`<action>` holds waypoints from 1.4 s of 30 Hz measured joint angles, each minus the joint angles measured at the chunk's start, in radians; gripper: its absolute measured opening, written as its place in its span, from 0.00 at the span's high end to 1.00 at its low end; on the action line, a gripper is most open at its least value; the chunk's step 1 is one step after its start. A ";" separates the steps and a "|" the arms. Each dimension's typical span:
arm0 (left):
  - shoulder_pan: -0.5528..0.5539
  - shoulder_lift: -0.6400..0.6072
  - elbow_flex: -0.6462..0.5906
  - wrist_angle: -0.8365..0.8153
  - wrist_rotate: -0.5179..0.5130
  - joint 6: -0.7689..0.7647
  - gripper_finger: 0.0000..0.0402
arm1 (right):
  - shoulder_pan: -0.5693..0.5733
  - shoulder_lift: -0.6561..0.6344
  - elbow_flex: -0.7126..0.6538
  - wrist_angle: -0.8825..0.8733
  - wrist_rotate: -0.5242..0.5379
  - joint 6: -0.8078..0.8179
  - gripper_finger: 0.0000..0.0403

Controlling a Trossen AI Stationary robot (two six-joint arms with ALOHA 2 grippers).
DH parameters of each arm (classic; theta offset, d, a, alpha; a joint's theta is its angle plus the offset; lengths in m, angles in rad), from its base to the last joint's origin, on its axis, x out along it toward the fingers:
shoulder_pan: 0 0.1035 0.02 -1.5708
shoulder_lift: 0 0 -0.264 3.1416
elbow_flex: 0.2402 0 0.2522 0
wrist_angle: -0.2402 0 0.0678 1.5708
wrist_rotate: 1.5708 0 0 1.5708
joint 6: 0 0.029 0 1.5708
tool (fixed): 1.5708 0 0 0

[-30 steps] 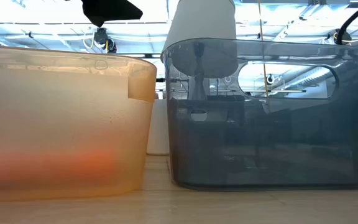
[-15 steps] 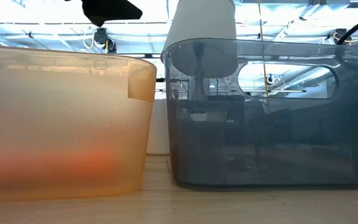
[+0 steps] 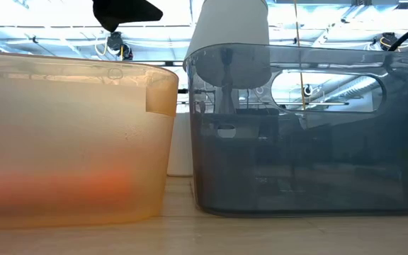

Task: Pick & Place Markers
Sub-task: Put the bottom blue large highlighter pen into the transparent orange bin

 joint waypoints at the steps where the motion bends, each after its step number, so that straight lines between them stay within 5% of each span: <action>1: 0.000 0.000 0.000 0.000 0.000 -0.006 0.22 | 0.000 -0.013 0.017 -0.003 0.002 -0.007 0.90; 9: 0.000 0.003 0.000 -0.017 0.000 -0.016 0.24 | 0.012 -0.105 0.147 0.049 0.006 -0.030 0.90; 14: 0.003 0.041 0.001 -0.012 0.000 -0.043 0.22 | 0.028 -0.111 0.162 0.243 0.236 -0.208 0.90; 20: 0.035 0.120 0.000 0.112 0.001 -0.006 0.21 | -0.007 -0.065 0.140 0.726 0.582 -0.870 0.90; 25: 0.066 0.169 0.000 0.313 0.014 0.054 0.23 | -0.043 0.014 0.137 1.165 0.657 -1.466 0.90; 29: 0.086 0.184 0.001 0.433 0.040 0.080 0.25 | -0.077 0.089 0.138 1.343 0.654 -1.733 0.89; 42: 0.124 0.406 0.037 0.830 0.057 0.274 0.24 | -0.159 0.320 0.137 1.593 0.652 -1.847 0.89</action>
